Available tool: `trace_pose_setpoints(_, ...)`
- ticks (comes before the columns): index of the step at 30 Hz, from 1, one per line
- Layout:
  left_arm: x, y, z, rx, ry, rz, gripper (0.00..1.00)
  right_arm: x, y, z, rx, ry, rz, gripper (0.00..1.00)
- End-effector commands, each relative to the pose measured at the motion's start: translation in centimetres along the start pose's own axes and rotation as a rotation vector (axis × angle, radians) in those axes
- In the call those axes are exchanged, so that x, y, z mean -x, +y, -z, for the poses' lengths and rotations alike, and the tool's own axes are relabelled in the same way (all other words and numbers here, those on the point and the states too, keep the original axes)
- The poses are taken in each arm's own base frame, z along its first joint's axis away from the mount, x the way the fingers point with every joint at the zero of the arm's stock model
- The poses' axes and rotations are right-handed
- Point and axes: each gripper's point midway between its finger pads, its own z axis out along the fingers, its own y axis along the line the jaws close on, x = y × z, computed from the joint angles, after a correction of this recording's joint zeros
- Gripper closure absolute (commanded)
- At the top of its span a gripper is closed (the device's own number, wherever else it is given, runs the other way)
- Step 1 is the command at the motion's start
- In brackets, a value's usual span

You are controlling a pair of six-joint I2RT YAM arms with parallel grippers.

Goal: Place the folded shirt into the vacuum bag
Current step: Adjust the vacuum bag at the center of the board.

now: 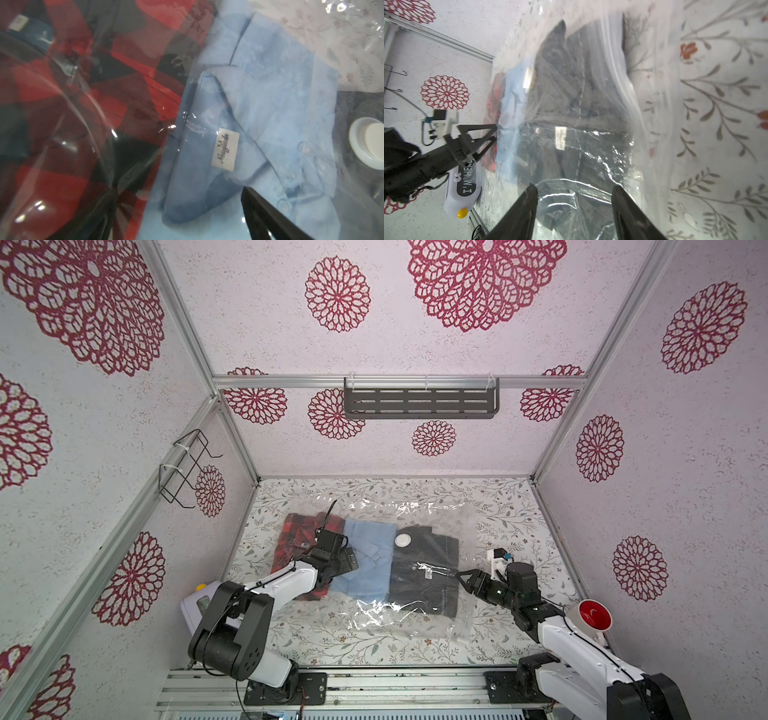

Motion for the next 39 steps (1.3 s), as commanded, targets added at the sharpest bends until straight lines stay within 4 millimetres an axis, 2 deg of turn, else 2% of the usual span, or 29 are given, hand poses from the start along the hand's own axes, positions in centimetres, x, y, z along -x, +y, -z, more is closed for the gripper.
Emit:
trace_pose_setpoints(1,2.4,-1.6,-1.7,-0.065,-0.009,0.007,0.03,1.5,0.4,0.8,-0.026,-0.035,0.030,0.39)
trace_pose_setpoints(8,5.2,-3.5,-6.0,-0.114,0.040,-0.003,0.02,2.3,1.1,1.1,0.003,-0.052,0.021,0.39)
trace_pose_setpoints(12,7.3,-5.3,-7.5,-0.155,0.067,-0.027,0.00,2.0,3.0,0.6,0.093,-0.014,0.033,0.40)
trace_pose_setpoints(14,8.1,-5.8,-6.6,-0.166,0.046,-0.031,0.00,1.6,4.0,0.3,0.118,0.015,0.059,0.41)
trace_pose_setpoints(15,9.3,-6.2,-4.6,-0.183,0.006,-0.028,0.00,1.3,4.5,0.0,0.126,0.032,0.076,0.41)
trace_pose_setpoints(17,9.6,-5.8,-2.3,-0.169,-0.023,-0.020,0.01,0.7,5.4,-0.6,0.143,0.061,0.107,0.41)
trace_pose_setpoints(19,9.4,-4.1,0.6,-0.121,-0.061,-0.007,0.03,0.0,6.2,-1.4,0.157,0.094,0.134,0.41)
trace_pose_setpoints(22,7.8,0.1,4.7,-0.004,-0.133,0.041,0.03,-0.9,7.1,-2.7,0.166,0.139,0.171,0.41)
trace_pose_setpoints(25,5.5,3.3,7.4,0.053,-0.167,0.120,0.03,-1.1,7.5,-4.1,0.172,0.162,0.184,0.41)
trace_pose_setpoints(27,3.9,5.0,8.1,0.087,-0.163,0.179,0.03,-1.1,7.7,-5.0,0.174,0.176,0.190,0.41)
trace_pose_setpoints(30,1.9,6.8,8.1,0.122,-0.146,0.264,0.03,-1.3,7.3,-6.3,0.151,0.194,0.194,0.41)
trace_pose_setpoints(34,0.5,8.8,6.3,0.164,-0.125,0.369,0.03,-2.5,5.1,-8.0,0.087,0.231,0.172,0.42)
trace_pose_setpoints(37,0.4,10.0,4.4,0.192,-0.110,0.407,0.03,-4.7,2.4,-8.7,0.018,0.284,0.162,0.44)
trace_pose_setpoints(39,1.1,9.8,2.7,0.164,-0.092,0.412,0.03,-6.5,0.8,-8.6,-0.019,0.327,0.159,0.46)
